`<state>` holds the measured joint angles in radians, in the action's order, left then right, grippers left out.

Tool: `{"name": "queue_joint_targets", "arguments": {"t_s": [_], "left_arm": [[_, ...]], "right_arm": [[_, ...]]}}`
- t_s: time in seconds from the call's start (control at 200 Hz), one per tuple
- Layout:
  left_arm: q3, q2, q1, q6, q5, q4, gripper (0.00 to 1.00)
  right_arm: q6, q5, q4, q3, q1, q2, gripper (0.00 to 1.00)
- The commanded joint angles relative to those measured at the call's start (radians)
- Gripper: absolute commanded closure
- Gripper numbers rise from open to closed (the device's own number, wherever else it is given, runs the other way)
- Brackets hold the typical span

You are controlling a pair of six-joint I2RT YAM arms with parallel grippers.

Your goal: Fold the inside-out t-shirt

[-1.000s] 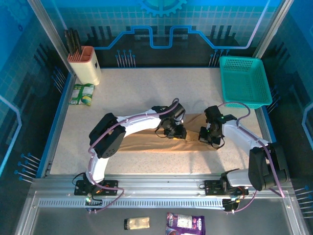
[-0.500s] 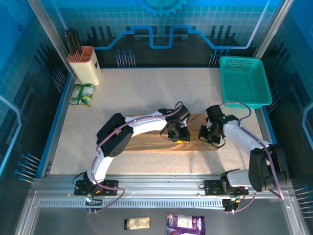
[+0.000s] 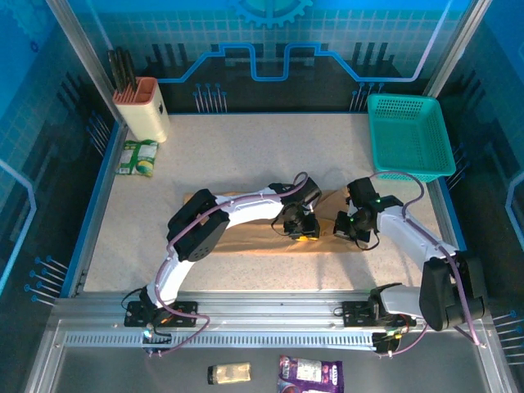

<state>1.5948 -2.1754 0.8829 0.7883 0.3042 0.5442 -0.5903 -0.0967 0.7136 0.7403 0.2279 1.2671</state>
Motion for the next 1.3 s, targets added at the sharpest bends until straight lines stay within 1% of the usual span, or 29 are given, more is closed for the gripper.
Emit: {"name": "queue_joint_targets", "arguments": {"t_s": [0.0,0.055,0.155,0.435,0.74,0.941,1.036,1.136,1.256,1.296], "left_arm": [[0.033,-0.029,0.008,0.021,0.009,0.018,0.7],[0.043,-0.038,0.008,0.019,0.013,0.025,0.71],[0.05,-0.043,0.008,0.015,0.013,0.033,0.77],[0.032,0.033,0.003,-0.006,-0.019,0.039,1.0],[-0.045,0.172,-0.017,-0.034,-0.03,0.064,1.0],[-0.095,0.226,-0.017,-0.042,0.002,0.074,1.0],[-0.115,0.229,-0.018,-0.056,0.022,0.085,1.0],[-0.13,0.21,-0.018,-0.07,0.04,0.091,1.0],[-0.137,0.173,-0.018,-0.081,0.058,0.082,1.0],[-0.135,0.163,-0.018,-0.082,0.064,0.081,1.0]], "right_arm": [[0.004,-0.016,0.014,-0.015,-0.012,-0.023,0.99],[0.003,-0.016,0.012,-0.015,-0.013,-0.022,0.99],[0.0,-0.018,0.01,-0.022,-0.012,-0.022,0.99],[-0.014,-0.009,0.034,-0.03,-0.011,-0.068,1.0],[-0.013,0.023,0.085,-0.027,-0.013,-0.104,1.0],[-0.022,0.02,0.124,-0.037,-0.012,-0.14,1.0],[-0.025,0.014,0.136,-0.055,-0.012,-0.158,1.0],[-0.034,-0.027,0.112,-0.084,-0.012,-0.154,1.0],[-0.04,-0.045,0.089,-0.107,-0.012,-0.13,0.96],[-0.043,-0.044,0.088,-0.107,-0.013,-0.127,0.93]]}}
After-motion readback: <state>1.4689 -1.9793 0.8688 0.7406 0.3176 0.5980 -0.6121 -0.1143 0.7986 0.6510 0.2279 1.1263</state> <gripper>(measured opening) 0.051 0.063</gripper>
